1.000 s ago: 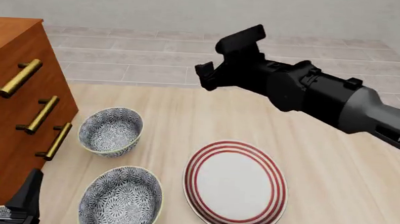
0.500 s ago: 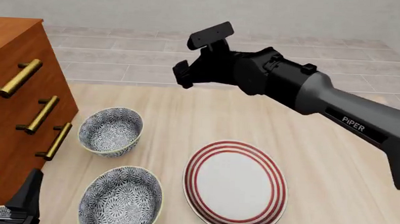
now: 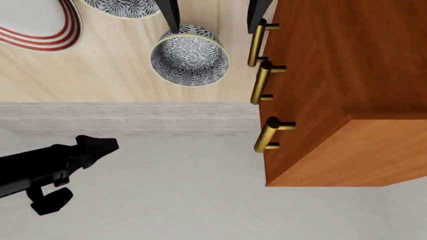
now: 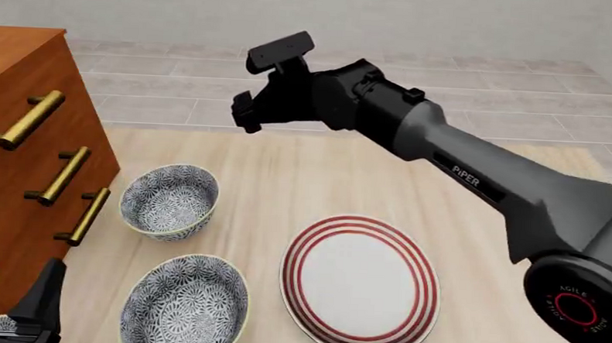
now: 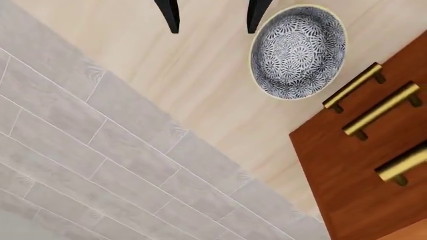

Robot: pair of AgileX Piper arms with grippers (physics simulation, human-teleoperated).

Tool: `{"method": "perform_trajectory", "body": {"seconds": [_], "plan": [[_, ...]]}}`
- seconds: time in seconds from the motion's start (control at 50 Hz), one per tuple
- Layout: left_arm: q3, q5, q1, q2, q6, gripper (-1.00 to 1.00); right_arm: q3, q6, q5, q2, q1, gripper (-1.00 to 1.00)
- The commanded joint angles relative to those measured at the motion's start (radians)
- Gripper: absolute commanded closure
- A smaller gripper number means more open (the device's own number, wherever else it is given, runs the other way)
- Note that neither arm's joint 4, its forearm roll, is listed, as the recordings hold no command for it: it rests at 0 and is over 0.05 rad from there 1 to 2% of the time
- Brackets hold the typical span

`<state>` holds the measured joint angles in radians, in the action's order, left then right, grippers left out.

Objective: Pick up the bowl and put it in the front on the plate.

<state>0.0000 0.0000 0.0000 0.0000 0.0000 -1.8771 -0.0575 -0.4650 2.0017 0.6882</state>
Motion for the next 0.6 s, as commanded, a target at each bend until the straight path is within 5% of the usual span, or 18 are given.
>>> {"method": "perform_trajectory", "body": {"seconds": [0.02, 0.6], "plan": [[0.000, 0.000, 0.000, 0.000, 0.000, -1.00, -0.137, 0.000, -0.068, 0.090, 0.028, -1.00], [0.000, 0.000, 0.000, 0.000, 0.000, -1.00, -0.376, 0.003, -0.157, 0.269, 0.081, -1.00]]}}
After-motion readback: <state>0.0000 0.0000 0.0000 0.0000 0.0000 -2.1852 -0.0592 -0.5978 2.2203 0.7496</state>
